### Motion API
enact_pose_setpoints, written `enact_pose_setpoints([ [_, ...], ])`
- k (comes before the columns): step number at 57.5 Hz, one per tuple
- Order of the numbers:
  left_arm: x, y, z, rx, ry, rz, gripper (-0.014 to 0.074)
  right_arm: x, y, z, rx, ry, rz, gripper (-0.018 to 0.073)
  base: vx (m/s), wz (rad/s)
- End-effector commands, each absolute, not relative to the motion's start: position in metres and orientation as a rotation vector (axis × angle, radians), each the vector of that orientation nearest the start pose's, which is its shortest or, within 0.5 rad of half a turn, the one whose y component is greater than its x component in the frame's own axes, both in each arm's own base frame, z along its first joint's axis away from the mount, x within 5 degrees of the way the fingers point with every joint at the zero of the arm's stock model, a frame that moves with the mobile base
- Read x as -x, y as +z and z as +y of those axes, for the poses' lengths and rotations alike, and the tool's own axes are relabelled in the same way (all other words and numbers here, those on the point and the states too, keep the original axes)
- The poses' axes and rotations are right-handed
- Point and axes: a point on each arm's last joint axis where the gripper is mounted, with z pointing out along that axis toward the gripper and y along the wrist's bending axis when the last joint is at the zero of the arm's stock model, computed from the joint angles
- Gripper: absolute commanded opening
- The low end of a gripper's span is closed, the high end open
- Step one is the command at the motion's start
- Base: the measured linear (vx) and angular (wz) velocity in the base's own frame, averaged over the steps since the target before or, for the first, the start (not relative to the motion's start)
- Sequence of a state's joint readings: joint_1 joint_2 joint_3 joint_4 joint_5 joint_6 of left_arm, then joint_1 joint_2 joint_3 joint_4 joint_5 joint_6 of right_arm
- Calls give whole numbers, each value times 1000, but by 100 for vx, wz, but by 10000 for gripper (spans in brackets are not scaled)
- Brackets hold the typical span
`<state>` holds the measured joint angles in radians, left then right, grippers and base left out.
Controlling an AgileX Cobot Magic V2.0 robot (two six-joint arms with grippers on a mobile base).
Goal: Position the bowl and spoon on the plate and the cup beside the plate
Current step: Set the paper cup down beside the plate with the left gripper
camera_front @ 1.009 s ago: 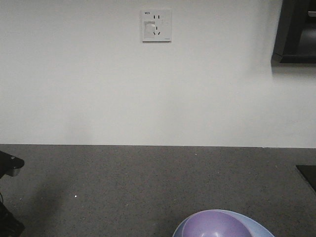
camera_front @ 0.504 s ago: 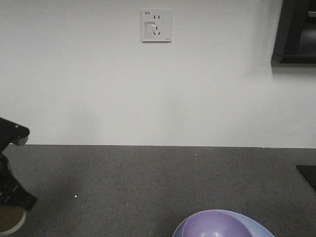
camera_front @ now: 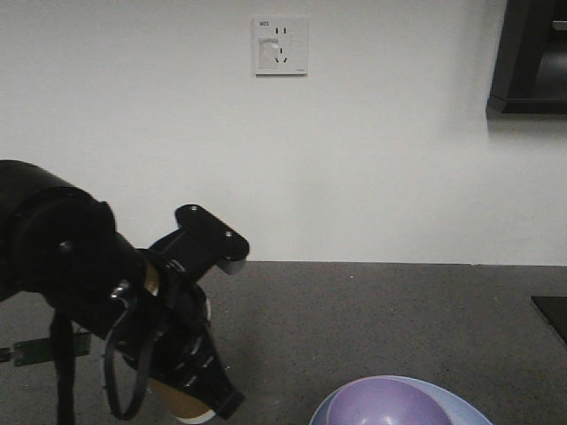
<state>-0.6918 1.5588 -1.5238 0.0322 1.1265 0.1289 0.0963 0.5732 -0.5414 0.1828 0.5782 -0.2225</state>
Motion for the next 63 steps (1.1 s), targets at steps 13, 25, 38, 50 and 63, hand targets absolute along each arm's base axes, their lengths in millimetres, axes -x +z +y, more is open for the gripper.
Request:
enact_pose_setpoints([
  [13,-260,368,-238,-1112,-194,2409,0,-114,314,19,222,102,1979,-8,0,0],
  [25,-262,358,-250,-1109,-315,2435,0,-114,314,19,223,101,1980,-8,0,0],
  [38,-259,347,-263,-1159,-326,2452,0,-115,311,19,222,101,1982,-8,0,0],
  [50,-257,338,-272,-1201,-311,2462,0,-114,311,19,223,101,1986,-8,0,0],
  [63,-257,332,-276,-1216,-306,2473,5,-114,311,19,223,101,1986,-8,0,0],
])
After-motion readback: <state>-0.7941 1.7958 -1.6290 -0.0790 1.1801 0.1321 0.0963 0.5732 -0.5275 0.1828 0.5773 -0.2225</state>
